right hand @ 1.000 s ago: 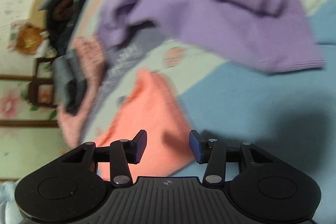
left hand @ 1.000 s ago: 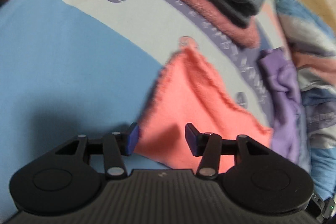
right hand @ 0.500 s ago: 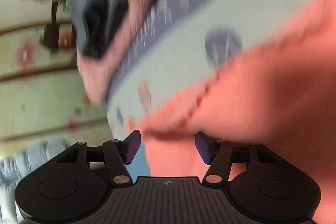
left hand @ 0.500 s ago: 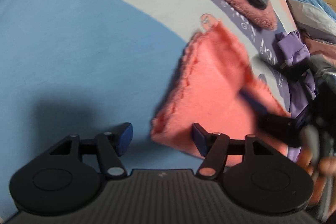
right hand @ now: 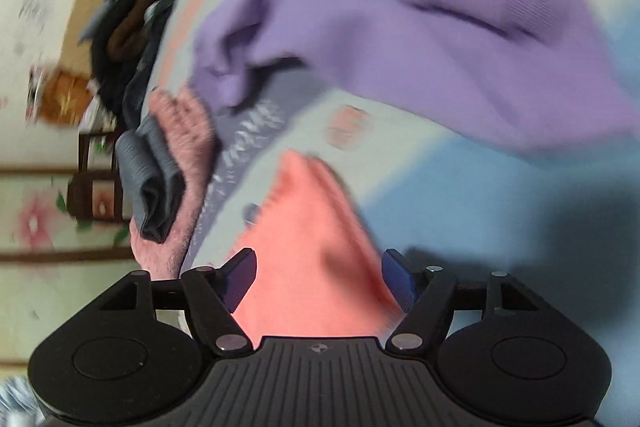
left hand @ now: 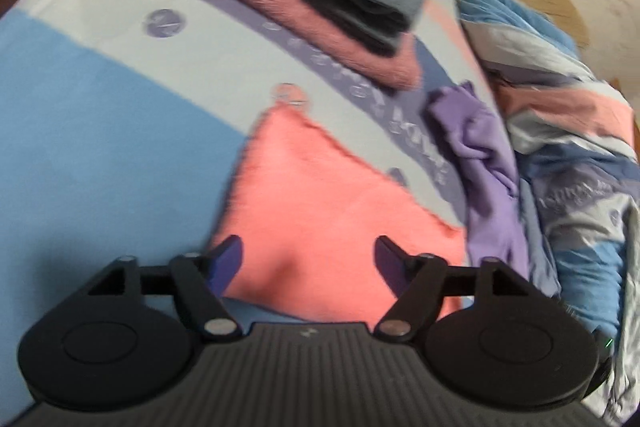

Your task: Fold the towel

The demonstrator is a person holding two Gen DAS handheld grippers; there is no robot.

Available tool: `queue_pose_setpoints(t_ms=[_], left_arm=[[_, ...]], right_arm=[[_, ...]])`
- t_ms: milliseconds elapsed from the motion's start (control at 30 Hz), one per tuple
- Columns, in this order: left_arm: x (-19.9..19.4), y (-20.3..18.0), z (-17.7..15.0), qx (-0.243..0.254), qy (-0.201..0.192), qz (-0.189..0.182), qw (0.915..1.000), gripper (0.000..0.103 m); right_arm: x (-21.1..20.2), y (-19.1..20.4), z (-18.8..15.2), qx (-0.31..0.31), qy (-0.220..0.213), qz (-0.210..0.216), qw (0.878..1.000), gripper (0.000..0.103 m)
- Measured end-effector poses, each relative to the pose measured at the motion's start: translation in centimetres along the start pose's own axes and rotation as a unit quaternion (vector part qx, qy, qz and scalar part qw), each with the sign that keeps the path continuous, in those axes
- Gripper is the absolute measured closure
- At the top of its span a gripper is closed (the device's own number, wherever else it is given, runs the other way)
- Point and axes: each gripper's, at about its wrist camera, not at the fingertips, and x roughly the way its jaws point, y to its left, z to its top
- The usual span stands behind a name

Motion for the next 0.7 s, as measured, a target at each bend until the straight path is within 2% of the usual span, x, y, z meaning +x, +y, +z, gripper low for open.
queue_pose_setpoints(t_ms=[67,200,267,300,367,433,567,700], left_arm=[[0.9,-1.4,-0.5,0.015,0.009,-0.013,0.9998,0.022],[3.3,-3.9,-1.7,0.043,0.029,-0.009,0.9986,0.022],[5.0,-4.1,-2.4,0.040,0.040,0.002,0.9984,0.022],[5.6,-3.9,-2.7,0.039,0.045,0.017,0.9981,0.022],[6.5,-3.0,-3.1,0.031,0.060,0.046,0.9966,0.022],[6.3,-1.8,-3.4,0.017,0.063,0.037,0.9972,0.022],[5.5,-1.6,-3.3,0.020,0.063,0.028,0.9974,0.022],[2.9,-1.5,-3.0,0.017,0.043,-0.001,0.9989,0.021]], right_arm=[[0.0,-1.9,-0.8,0.034,0.002,0.008,0.999,0.034],[1.0,-3.8,-2.6,0.087,-0.007,0.035,0.996,0.048],[1.6,-3.9,-3.1,0.092,-0.015,0.032,0.995,0.074],[1.9,-3.9,-3.3,0.094,-0.019,0.030,0.995,0.096],[1.9,-4.4,-3.6,0.112,-0.028,0.026,0.993,0.095],[1.3,-4.8,-3.8,0.117,-0.029,0.029,0.992,0.095],[0.8,-4.7,-3.7,0.102,-0.025,0.031,0.994,0.095],[-0.3,-2.0,-3.6,0.044,-0.028,0.037,0.998,0.095]])
